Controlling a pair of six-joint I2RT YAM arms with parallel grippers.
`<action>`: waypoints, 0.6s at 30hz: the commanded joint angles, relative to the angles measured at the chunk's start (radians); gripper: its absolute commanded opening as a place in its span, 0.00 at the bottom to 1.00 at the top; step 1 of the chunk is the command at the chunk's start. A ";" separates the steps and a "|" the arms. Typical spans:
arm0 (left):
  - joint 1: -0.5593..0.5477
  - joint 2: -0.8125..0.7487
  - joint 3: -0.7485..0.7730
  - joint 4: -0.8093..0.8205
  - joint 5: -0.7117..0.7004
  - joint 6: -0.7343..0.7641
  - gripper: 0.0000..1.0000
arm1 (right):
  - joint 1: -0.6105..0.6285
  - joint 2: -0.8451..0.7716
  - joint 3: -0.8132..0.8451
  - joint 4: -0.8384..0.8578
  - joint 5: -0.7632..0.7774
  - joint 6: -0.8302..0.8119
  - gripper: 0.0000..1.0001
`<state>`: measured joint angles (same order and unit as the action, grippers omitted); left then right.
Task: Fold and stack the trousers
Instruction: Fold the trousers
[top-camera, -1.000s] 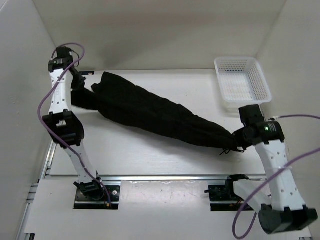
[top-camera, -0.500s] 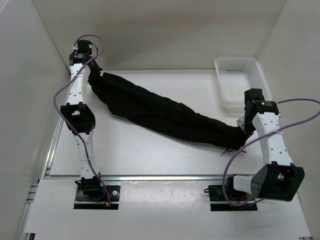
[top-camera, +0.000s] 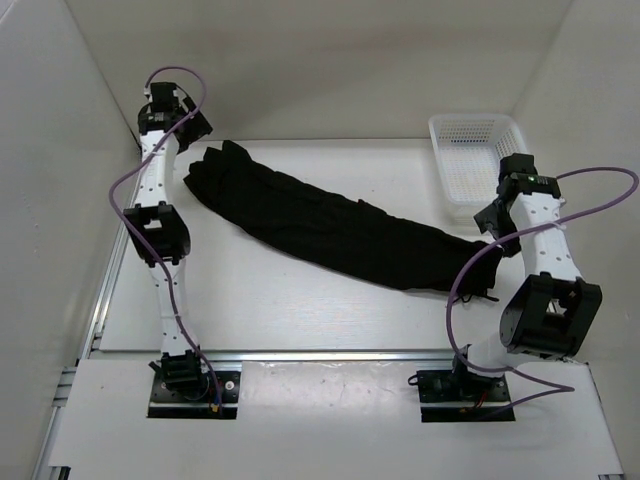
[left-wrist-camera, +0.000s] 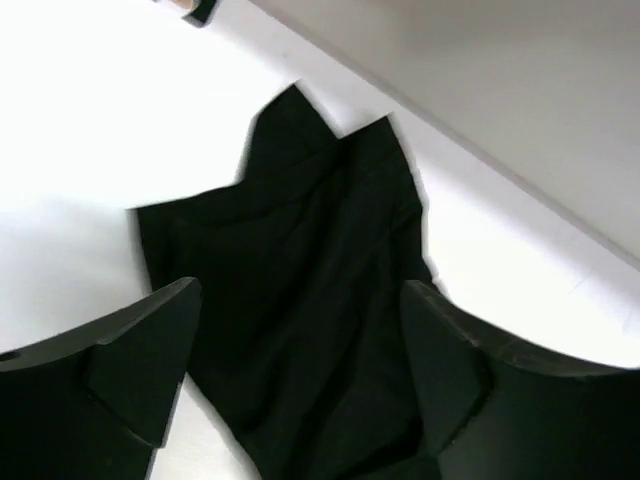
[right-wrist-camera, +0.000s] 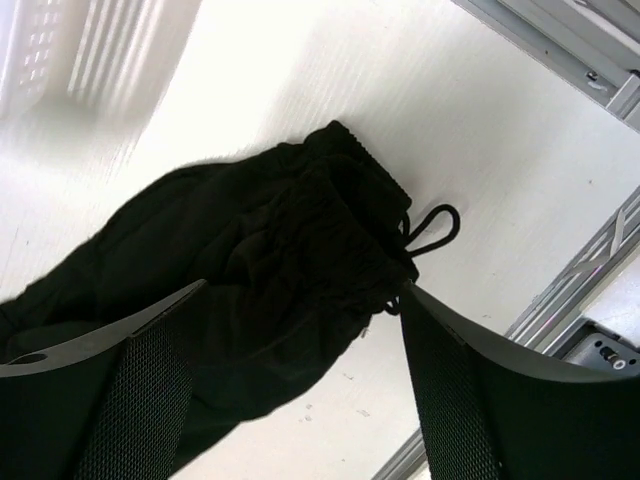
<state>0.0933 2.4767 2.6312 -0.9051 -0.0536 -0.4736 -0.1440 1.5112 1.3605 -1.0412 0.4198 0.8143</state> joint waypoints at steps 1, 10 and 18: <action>0.081 -0.206 -0.135 0.034 0.061 0.039 0.88 | -0.005 -0.078 -0.003 -0.025 -0.018 -0.052 0.80; 0.121 -0.282 -0.484 -0.027 0.095 0.075 0.78 | -0.005 -0.192 -0.222 -0.025 -0.252 -0.040 0.38; 0.092 -0.046 -0.324 -0.048 0.179 0.055 0.98 | -0.005 -0.083 -0.284 0.073 -0.332 -0.030 0.67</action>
<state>0.2054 2.3997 2.2375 -0.9344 0.0719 -0.4084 -0.1440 1.3697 1.0779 -1.0363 0.1406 0.7807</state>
